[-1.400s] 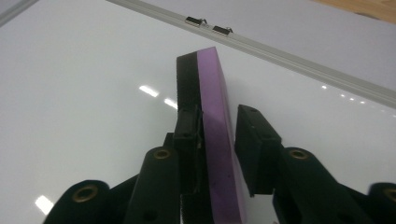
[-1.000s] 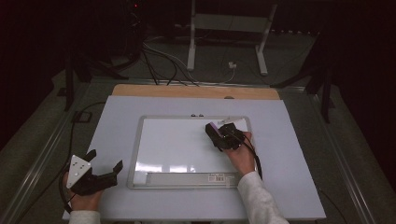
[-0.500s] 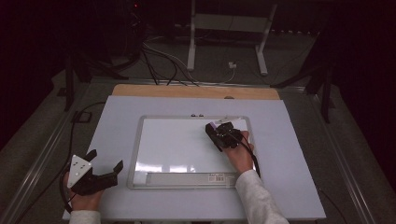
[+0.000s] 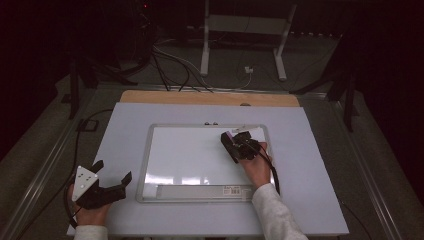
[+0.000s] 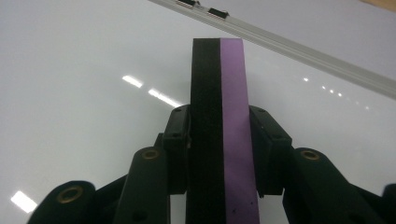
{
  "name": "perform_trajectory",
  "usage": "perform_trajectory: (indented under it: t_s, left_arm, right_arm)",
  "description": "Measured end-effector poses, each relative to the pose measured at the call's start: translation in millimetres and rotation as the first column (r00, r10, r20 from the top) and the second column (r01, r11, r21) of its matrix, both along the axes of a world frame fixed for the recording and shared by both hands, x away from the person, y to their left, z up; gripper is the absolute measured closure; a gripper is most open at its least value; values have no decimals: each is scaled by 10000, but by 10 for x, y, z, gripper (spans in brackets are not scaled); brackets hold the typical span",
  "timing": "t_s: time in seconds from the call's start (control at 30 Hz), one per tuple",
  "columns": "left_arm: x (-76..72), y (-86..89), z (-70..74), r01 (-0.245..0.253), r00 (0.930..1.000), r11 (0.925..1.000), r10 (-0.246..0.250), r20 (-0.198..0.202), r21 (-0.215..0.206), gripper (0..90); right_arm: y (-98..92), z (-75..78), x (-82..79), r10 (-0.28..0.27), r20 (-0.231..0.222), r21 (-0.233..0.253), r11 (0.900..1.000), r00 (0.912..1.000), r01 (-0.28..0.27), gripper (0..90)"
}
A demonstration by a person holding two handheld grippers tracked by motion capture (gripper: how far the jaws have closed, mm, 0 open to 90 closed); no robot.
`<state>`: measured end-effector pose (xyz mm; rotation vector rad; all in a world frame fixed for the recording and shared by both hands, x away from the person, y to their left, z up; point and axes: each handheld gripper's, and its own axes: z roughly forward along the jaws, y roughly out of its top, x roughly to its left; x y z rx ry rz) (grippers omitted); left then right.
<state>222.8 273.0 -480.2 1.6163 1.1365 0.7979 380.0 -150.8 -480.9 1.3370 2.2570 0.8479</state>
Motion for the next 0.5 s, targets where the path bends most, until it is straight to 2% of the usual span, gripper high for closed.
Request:
perform_trajectory:
  t_s: [0.1, 0.17, 0.23, 0.33, 0.5]
  left_arm:
    - [0, 1, 0, -3, 10000, 10000, 3, 4, -4, 7]
    - [-1, 3, -1, 2, 10000, 10000, -2, 10, -15, 7]
    - [2, 1, -1, -3, 10000, 10000, 3, -13, 13, 7]
    - [1, -8, 2, 42, 10000, 10000, -42, 11, 44, 7]
    - [-1, -9, 3, 22, 10000, 10000, -22, 11, 22, 7]
  right_arm:
    - [-10, 0, -13, -98, 0, 54, 9999, 10000, 98, 639]
    - [-34, 37, -38, -253, 305, 254, 9994, 9992, 246, 640]
    - [-72, 155, -71, -489, 656, 593, 9972, 9966, 450, 641]
    - [-120, 288, -119, -603, 701, 689, 9961, 9957, 555, 640]
    - [-236, 326, -222, -1063, 523, 719, 9921, 9930, 1024, 639]
